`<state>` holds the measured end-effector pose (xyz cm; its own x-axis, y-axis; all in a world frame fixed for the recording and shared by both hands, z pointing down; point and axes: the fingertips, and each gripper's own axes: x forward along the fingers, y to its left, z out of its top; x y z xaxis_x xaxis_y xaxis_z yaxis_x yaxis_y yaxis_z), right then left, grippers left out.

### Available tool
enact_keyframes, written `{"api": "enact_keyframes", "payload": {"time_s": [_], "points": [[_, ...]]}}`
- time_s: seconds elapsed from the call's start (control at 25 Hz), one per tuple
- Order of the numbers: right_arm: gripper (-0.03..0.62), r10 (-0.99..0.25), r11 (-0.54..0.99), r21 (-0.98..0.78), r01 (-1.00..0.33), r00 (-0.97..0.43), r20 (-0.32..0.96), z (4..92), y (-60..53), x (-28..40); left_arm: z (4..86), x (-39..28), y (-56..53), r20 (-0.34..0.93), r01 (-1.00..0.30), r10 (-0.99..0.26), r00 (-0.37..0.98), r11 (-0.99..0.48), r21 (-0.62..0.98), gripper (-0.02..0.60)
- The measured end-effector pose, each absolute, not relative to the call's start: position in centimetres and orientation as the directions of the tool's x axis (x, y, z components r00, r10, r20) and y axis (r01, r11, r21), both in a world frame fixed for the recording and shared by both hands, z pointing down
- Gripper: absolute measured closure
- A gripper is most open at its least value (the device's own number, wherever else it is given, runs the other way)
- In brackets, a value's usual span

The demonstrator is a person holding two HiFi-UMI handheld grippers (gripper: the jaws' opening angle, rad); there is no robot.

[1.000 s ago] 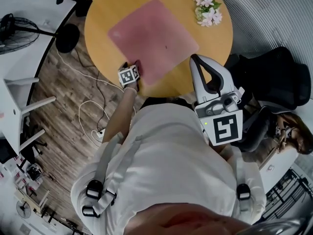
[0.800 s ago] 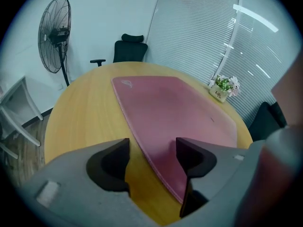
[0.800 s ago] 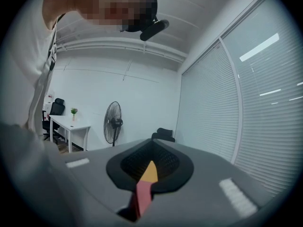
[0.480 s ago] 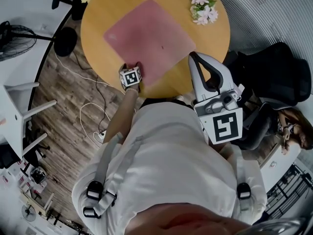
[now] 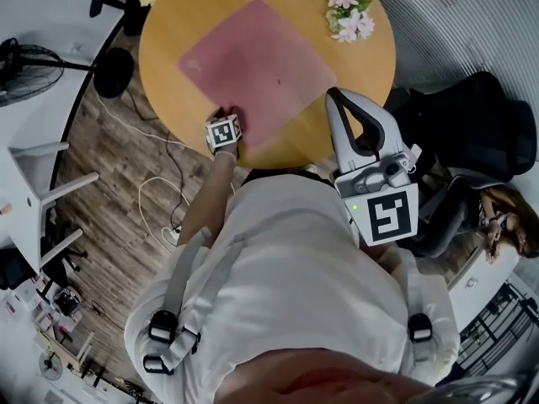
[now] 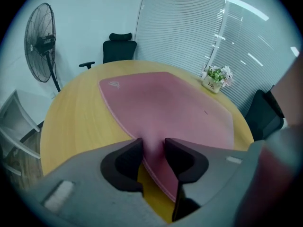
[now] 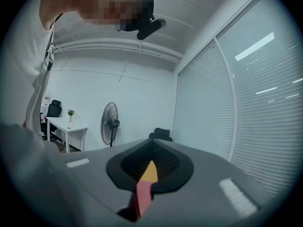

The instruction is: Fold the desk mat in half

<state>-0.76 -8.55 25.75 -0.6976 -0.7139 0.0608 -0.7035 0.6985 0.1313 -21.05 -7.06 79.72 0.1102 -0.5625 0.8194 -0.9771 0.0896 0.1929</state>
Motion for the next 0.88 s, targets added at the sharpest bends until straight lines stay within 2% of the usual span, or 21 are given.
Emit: {"api": "enact_keyframes", "payload": {"time_s": [0.08,0.32,0.88], "points": [[0.589,-0.717,0.695,0.131,-0.707,-0.695,0.059,25.7,-8.6,-0.5,79.5,-20.7,-7.3,0.811,-0.971,-0.567,0.144,0.078,0.227,0.45],[0.589,-0.723,0.688,0.13,-0.714,-0.689,0.051,25.3,-8.6,0.1,78.4,-20.1,-7.4,0.795,-0.964,-0.583,0.167,0.072,0.255,0.495],[0.589,-0.713,0.7,0.128,-0.703,-0.699,0.054,25.4,-8.9,0.3,74.8,-18.3,-9.0,0.732,-0.945,-0.64,0.232,0.029,0.325,0.52]]}}
